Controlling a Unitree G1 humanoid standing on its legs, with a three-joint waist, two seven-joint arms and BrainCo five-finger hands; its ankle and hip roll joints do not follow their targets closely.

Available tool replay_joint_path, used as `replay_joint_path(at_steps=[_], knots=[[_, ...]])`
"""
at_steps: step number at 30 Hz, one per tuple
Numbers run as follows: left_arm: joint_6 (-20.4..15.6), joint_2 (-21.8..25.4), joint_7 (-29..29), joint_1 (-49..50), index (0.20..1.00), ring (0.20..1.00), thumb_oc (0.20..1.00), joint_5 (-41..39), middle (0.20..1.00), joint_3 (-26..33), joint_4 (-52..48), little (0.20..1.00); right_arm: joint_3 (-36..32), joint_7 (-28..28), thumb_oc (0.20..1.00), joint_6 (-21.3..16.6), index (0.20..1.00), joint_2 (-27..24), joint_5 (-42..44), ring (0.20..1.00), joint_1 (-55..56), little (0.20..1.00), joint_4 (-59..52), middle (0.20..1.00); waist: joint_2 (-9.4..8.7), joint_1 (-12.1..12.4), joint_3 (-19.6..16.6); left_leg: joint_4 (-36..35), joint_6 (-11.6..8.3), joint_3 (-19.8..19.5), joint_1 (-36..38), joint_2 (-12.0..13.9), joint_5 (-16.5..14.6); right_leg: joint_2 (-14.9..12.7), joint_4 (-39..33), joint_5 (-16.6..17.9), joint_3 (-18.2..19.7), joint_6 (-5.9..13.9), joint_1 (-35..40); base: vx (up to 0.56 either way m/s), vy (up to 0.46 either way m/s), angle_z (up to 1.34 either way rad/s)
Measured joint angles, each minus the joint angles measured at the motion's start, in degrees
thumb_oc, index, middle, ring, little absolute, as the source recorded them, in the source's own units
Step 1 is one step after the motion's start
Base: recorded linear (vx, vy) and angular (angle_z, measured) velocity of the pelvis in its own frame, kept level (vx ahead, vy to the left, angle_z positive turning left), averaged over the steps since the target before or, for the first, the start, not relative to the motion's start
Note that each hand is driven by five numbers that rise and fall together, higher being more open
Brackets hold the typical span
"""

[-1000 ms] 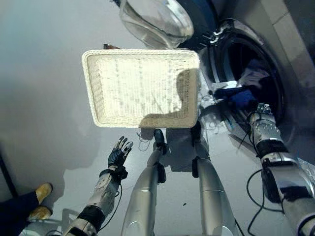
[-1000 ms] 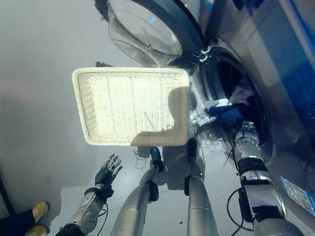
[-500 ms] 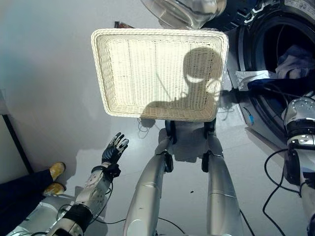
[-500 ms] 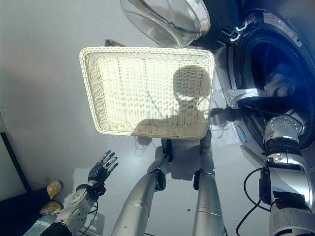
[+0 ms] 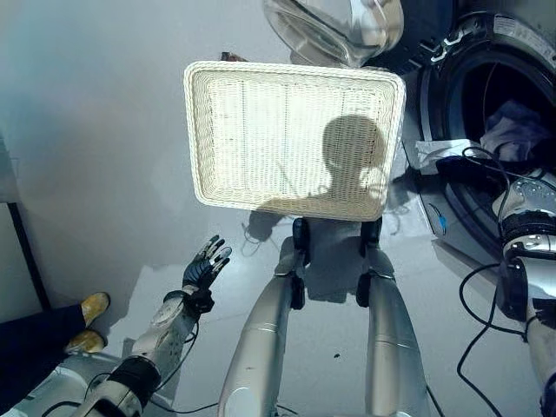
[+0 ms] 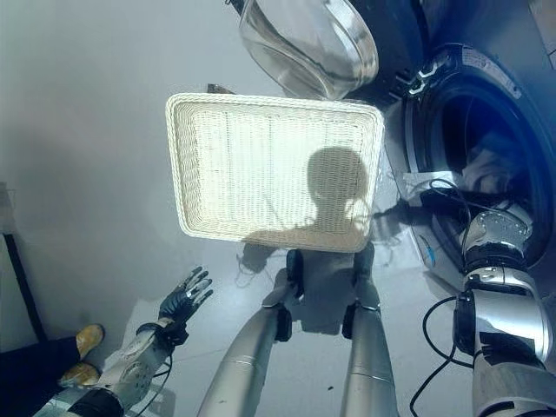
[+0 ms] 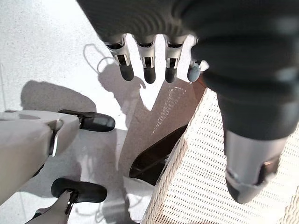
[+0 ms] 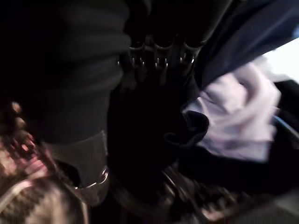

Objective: Put the clothes into the washing machine.

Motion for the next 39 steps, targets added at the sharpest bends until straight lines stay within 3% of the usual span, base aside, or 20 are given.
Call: replay_joint_path(at_steps=[3,8,10,11,14,16,17,23,26,31,36,39], knots=[[-0.05,-1.54,0.12,0.02,1.000,1.000,1.000,0.01,1.000,-0.06,-0.25,1.000,0.06,9.26,1.000,1.06,1.000,0.05,-3.01,1.000,1.30,1.000,-1.18,1.000,0.03,-0.08,-0.02,-1.12,0.17,0.10,-0.04,-0.32,0.40,-0.21,-0.69,0.24,-0.02,0.34,-0.23,-0.02,0.043,0.02],[-0.33,-2.36,-0.01,0.03,1.000,1.000,1.000,0.02,1.000,0.23,0.09,1.000,0.49,14.38,1.000,0.91,1.000,0.48,-10.72,1.000,3.05,1.000,-3.75,1.000,0.05,-0.98,-0.03,-2.55,0.28,0.49,-0.04,-0.41,0.68,-0.14,-1.13,0.46,0.15,0.06,-0.84,-0.02,0.044,-0.04],[-0.63,-3.94,-0.17,-0.09,1.000,1.000,1.000,0.07,1.000,0.92,1.42,1.000,0.77,19.58,1.000,2.21,1.000,1.91,-9.58,1.000,4.68,1.000,-6.19,1.000,0.06,-2.02,-0.04,-3.17,0.25,0.68,0.27,-0.36,0.66,-0.11,-1.22,0.35,0.21,0.06,-0.91,-0.01,0.035,-0.05],[-0.63,-3.94,-0.17,-0.09,1.000,1.000,1.000,0.07,1.000,0.92,1.42,1.000,0.77,19.58,1.000,2.21,1.000,1.91,-9.58,1.000,4.68,1.000,-6.19,1.000,0.06,-2.02,-0.04,-3.17,0.25,0.68,0.27,-0.36,0.66,-0.11,-1.22,0.35,0.21,0.06,-0.91,-0.01,0.049,-0.06],[-1.77,-5.84,-1.01,-0.05,1.000,1.000,1.000,0.20,1.000,1.68,3.32,1.000,-0.05,28.78,1.000,6.80,1.000,4.69,-4.35,1.000,8.45,1.000,-9.14,1.000,0.11,-2.73,-0.06,-3.78,-0.05,1.04,1.29,-0.03,0.47,0.27,-1.47,0.13,0.30,-0.16,-0.20,-0.02,0.092,-0.05],[-1.77,-5.84,-1.01,-0.05,1.000,1.000,1.000,0.20,1.000,1.68,3.32,1.000,-0.05,28.78,1.000,6.80,1.000,4.69,-4.35,1.000,8.45,1.000,-9.14,1.000,0.11,-2.73,-0.06,-3.78,-0.05,1.04,1.29,-0.03,0.47,0.27,-1.47,0.13,0.30,-0.16,-0.20,-0.01,0.058,-0.02],[-1.83,-6.72,-1.28,-0.12,1.000,1.000,1.000,0.24,1.000,1.95,3.95,1.000,-1.47,32.57,1.000,9.74,1.000,10.03,-1.97,1.000,10.39,1.000,-11.47,1.000,0.19,-2.74,-0.11,-4.52,-0.36,1.25,2.62,0.19,0.72,0.52,-1.51,-0.12,0.37,-0.43,0.65,-0.02,0.075,-0.05],[-3.14,-9.33,-1.01,-0.14,1.000,1.000,1.000,0.59,1.000,2.38,5.05,1.000,0.60,24.56,1.000,6.10,1.000,16.57,-1.52,1.000,16.48,1.000,-11.36,1.000,0.26,-3.05,-0.16,-5.32,-0.60,1.26,3.10,0.17,1.04,0.54,-1.62,-0.36,0.34,-0.25,0.94,-0.02,0.068,0.01],[-3.62,-10.27,-0.91,-0.12,1.000,1.000,1.000,0.63,1.000,2.38,5.38,1.000,0.71,19.92,1.000,2.00,1.000,17.55,-1.47,1.000,14.85,1.000,-11.24,1.000,0.30,-2.80,-0.19,-5.29,-0.64,1.12,3.10,0.20,1.12,0.58,-1.62,-0.35,0.30,-0.26,1.01,-0.02,0.051,0.03],[-3.99,-11.15,0.03,-0.14,1.000,1.000,1.000,0.66,1.000,2.32,5.91,1.000,2.64,16.20,1.000,-1.17,1.000,17.94,-1.75,1.000,14.60,1.000,-11.49,1.000,0.31,-2.95,-0.19,-5.47,-0.47,0.88,3.14,0.16,1.28,0.55,-1.63,-0.19,0.09,-0.49,1.13,-0.03,0.070,0.02],[-4.50,-13.06,0.73,-0.15,1.000,1.000,1.000,0.67,1.000,2.35,6.49,1.000,3.40,9.79,1.000,-5.25,1.000,21.19,-9.93,1.000,15.31,1.000,-11.53,1.000,0.32,-2.94,-0.20,-5.96,-0.48,0.62,4.51,0.18,1.29,0.52,-2.04,-0.25,-0.29,-0.48,2.60,-0.03,0.079,0.01],[-4.62,-13.34,0.76,-0.14,1.000,1.000,1.000,0.68,1.000,2.39,6.56,1.000,4.24,8.32,1.000,-5.63,1.000,22.48,-12.09,1.000,16.80,1.000,-11.27,1.000,0.34,-2.93,-0.21,-6.22,-0.45,0.51,5.15,0.10,1.32,0.47,-2.17,-0.27,-0.38,-0.45,3.26,-0.04,0.072,0.02]])
